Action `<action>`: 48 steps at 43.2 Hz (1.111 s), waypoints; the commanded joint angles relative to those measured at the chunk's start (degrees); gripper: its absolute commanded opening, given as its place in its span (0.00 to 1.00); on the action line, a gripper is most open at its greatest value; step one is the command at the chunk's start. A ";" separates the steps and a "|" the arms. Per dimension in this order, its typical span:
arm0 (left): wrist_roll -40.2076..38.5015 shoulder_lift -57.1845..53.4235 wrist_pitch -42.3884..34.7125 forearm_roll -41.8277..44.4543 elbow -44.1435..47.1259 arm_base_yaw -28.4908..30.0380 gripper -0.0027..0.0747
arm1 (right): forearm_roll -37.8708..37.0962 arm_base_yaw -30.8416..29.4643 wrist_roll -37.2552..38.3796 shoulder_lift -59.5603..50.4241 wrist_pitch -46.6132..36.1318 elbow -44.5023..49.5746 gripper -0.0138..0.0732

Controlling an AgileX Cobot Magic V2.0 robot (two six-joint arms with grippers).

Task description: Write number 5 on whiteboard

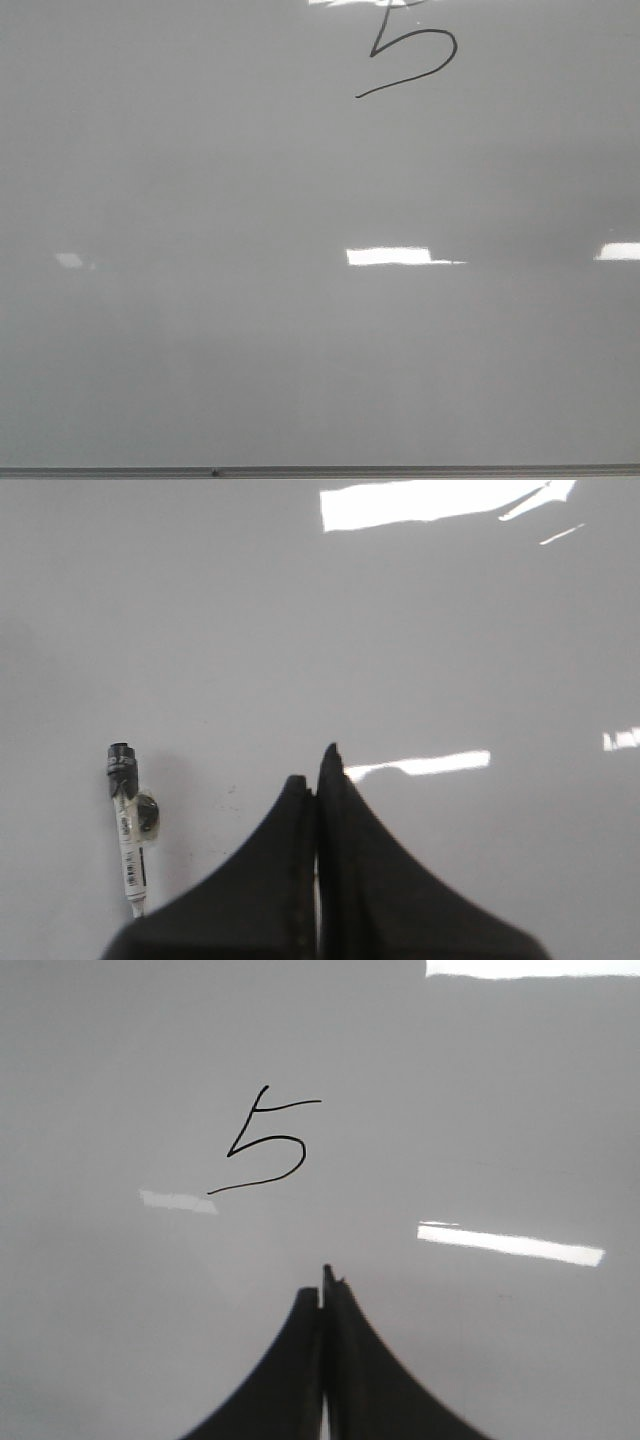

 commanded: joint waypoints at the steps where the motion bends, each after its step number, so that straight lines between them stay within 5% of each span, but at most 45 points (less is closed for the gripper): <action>1: -8.24 -2.52 -11.79 6.05 4.03 -0.28 0.01 | -0.08 -0.36 -0.20 0.75 -4.91 -1.32 0.09; 17: -9.46 -3.19 -17.66 7.05 20.31 -0.21 0.01 | -0.08 -0.36 -0.20 0.81 -4.65 -1.32 0.09; 48: -9.46 -3.08 -14.63 7.05 20.15 -0.21 0.01 | -0.08 -0.36 -0.20 0.81 -4.61 -1.32 0.09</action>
